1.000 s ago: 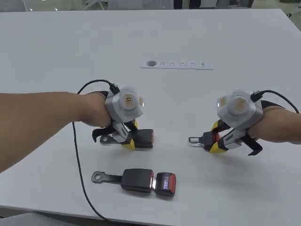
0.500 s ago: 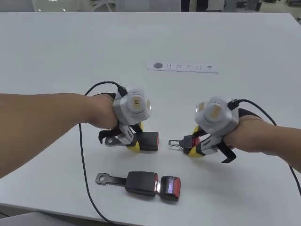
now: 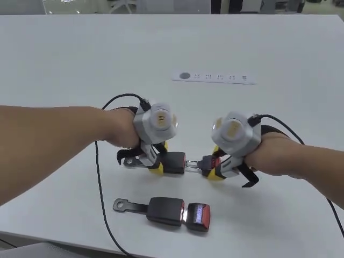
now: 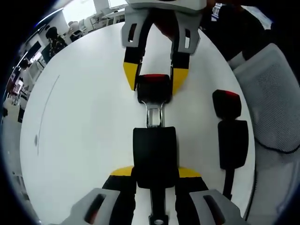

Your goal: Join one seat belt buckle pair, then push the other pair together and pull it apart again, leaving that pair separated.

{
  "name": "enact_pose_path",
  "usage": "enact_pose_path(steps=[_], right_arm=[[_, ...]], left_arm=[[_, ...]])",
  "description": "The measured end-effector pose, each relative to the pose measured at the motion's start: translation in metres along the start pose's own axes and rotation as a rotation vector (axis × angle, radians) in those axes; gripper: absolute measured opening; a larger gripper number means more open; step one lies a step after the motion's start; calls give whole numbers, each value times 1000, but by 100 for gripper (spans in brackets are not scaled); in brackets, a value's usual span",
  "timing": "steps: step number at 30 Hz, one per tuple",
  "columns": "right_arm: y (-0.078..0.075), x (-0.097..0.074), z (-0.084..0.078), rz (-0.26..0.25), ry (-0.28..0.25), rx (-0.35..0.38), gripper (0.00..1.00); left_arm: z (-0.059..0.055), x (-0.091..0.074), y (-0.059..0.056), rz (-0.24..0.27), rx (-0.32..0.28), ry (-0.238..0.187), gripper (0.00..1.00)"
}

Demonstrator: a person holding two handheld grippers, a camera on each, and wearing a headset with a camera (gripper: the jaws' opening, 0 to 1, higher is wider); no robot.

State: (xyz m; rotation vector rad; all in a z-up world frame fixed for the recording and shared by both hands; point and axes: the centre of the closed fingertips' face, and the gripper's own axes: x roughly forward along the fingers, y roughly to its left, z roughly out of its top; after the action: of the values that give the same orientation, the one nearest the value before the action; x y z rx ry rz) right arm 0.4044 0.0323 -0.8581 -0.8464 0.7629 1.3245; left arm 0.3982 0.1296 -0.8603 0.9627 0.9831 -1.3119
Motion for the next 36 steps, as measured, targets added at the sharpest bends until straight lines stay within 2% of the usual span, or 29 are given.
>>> enact_pose_path(steps=[24, 33, 36], right_arm=[[0, 1, 5, -7, -22, -26, 34], [4, 7, 18, -13, -50, -26, 34], [3, 8, 17, -13, -48, -18, 33]], left_arm=[[-1, 0, 0, -2, -1, 8, 33], [-1, 1, 1, -3, 5, 11, 33], [-1, 1, 1, -3, 12, 6, 33]])
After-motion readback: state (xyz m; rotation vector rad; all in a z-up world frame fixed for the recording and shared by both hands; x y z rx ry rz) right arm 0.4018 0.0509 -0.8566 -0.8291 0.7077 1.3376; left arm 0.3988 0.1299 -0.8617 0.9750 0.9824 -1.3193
